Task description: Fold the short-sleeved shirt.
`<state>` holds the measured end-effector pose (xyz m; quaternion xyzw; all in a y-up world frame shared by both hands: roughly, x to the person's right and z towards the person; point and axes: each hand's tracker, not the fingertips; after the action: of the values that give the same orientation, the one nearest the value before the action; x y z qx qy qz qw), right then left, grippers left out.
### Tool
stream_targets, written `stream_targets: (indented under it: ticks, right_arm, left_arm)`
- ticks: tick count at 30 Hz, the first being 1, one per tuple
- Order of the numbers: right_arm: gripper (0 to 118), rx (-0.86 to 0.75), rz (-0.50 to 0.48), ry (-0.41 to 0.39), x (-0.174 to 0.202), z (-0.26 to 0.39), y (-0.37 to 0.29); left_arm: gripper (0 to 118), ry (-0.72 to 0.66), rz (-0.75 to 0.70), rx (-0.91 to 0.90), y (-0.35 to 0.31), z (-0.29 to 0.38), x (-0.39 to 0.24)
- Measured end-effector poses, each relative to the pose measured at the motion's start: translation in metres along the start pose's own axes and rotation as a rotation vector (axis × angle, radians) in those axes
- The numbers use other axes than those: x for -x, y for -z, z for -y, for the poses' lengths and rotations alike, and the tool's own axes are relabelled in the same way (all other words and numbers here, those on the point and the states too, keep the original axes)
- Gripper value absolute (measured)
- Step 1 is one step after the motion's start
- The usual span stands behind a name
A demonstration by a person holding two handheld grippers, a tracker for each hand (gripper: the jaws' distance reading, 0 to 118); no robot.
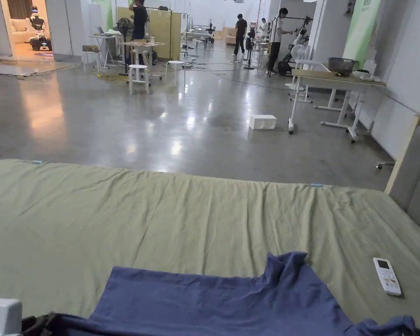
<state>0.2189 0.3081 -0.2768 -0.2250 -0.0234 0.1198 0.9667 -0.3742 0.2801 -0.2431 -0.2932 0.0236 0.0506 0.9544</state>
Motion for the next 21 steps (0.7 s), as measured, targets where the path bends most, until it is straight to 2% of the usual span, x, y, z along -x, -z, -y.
stream_targets:
  ticks: [3, 6, 10, 16, 21]
  right_arm:
    - [4, 0.115, -0.033, -0.034, 0.004, 0.033, 0.006]
    - [4, 0.252, -0.066, 0.017, 0.009, 0.067, 0.017]
    - [4, 0.328, -0.061, -0.029, 0.019, 0.101, 0.045]
    - [4, 0.46, -0.063, -0.025, 0.029, 0.137, 0.081]
    - [4, 0.501, -0.05, 0.011, 0.036, 0.149, 0.097]
  left_arm:
    - [6, 0.02, -0.01, 0.087, 0.005, 0.026, -0.001]
    - [6, 0.066, -0.026, 0.181, 0.023, 0.047, -0.001]
    - [6, 0.072, -0.026, 0.302, 0.052, 0.071, -0.006]
    - [6, 0.033, -0.049, 0.46, 0.09, 0.1, -0.006]
    - [6, -0.007, -0.054, 0.456, 0.102, 0.112, -0.004]
